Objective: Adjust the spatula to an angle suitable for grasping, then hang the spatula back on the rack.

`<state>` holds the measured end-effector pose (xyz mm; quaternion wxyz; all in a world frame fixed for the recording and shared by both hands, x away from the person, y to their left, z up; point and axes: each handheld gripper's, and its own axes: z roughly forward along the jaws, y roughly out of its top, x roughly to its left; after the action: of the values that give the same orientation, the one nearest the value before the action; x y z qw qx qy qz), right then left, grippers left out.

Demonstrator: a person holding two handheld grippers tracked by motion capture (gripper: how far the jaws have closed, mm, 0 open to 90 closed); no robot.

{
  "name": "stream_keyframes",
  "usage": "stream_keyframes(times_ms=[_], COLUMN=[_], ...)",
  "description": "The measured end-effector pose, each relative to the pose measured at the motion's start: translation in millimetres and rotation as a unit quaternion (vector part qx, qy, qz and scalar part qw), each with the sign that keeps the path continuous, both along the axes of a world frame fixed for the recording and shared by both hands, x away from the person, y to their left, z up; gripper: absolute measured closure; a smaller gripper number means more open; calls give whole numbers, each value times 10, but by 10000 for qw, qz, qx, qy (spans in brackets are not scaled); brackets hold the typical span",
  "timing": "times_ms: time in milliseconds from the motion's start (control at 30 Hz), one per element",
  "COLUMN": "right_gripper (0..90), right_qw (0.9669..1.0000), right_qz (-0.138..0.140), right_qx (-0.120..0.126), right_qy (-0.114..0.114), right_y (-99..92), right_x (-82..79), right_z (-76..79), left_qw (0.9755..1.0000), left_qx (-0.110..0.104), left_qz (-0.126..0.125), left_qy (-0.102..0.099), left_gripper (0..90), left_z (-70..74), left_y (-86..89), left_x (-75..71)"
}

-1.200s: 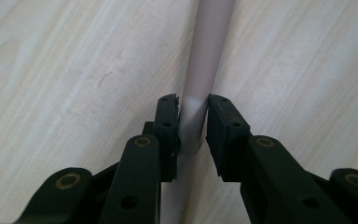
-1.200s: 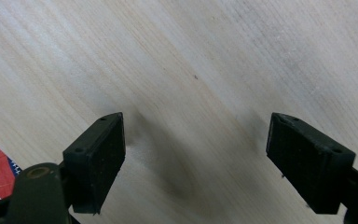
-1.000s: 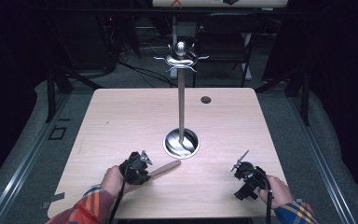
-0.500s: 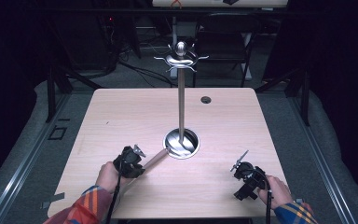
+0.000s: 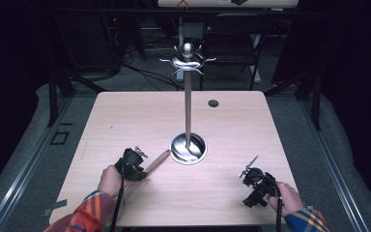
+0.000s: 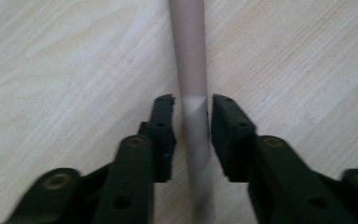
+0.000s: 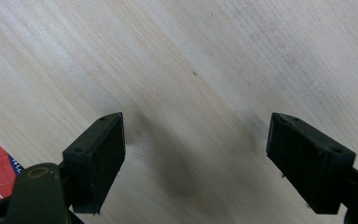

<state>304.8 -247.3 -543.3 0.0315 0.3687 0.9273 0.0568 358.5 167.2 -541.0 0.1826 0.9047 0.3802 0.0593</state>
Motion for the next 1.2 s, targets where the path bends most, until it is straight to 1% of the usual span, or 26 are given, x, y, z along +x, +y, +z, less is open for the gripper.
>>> stream_keyframes(times_ms=[33,67,133,200,233,267,300,333,400,433,500,600,633,733,767,800,833,867,900,933,1000,1033,1100,1200], right_gripper=[191,190,190,190,190,190,190,190,190,190,190,190,190,190,190,190,190,190,190,190,190,190,190,190], right_qw=[10000,10000,10000,10000,9999,9999,10000,10000,10000,10000,9999,10000,10000,9999,10000,9999,9999,10000,10000,9999,9999,10000,10000,10000], right_qz=[2,17,13,7,67,61,42,54,3,4,4,8,26,12,-15,-2,12,-13,6,58,57,3,4,1], right_qx=[1,-21,-20,-40,-102,-93,-55,-76,-55,-25,-73,-51,-53,-97,-64,-88,-102,-29,-45,-85,-78,-50,-40,-57], right_qy=[1,3,-5,-18,32,45,45,31,26,63,72,65,65,75,57,58,54,79,57,85,81,36,52,60], right_y=[1,1,3,5,2,3,3,0,-3,-9,-10,-9,-10,-10,-10,-9,-7,-2,-1,0,1,3,-3,-15], right_x=[0,1,-1,-6,1,-2,-5,-1,0,5,4,3,6,6,2,2,1,-4,-4,1,-2,-12,-12,-7], right_z=[-1,2,5,9,20,20,17,16,5,-8,-10,-6,-6,-2,-4,0,2,0,-1,7,8,1,-3,-7], left_qw=[10000,10000,9998,9997,9997,9996,9996,9996,9995,9995,9996,9996,9995,9995,9995,9994,9995,9997,9997,9998,9997,9997,9996,9993], left_qx=[-53,-69,-124,-74,-35,-7,-2,-27,-48,-38,-47,50,61,38,32,-3,-3,7,-17,-86,-160,-195,-252,-362], left_qz=[25,26,81,61,66,52,53,98,87,74,67,51,59,58,44,35,2,-15,-8,20,38,42,44,87], left_qy=[41,56,150,227,241,271,273,276,290,291,281,268,299,320,312,342,308,259,238,201,172,152,97,-71], left_gripper=[617,596,562,554,554,558,569,587,616,631,673,725,745,757,759,761,763,763,763,764,764,765,765,768], left_z=[2,11,18,2,-9,-15,-21,-27,-30,-32,-39,-54,-63,-69,-68,-67,-62,-53,-39,-31,0,12,41,96], left_y=[11,16,8,-22,-33,-40,-43,-48,-42,-47,-65,-76,-76,-71,-68,-67,-65,-62,-53,-39,-4,13,38,73], left_x=[5,8,18,21,25,31,37,39,58,67,73,85,89,95,93,88,80,71,63,54,44,41,29,-10])
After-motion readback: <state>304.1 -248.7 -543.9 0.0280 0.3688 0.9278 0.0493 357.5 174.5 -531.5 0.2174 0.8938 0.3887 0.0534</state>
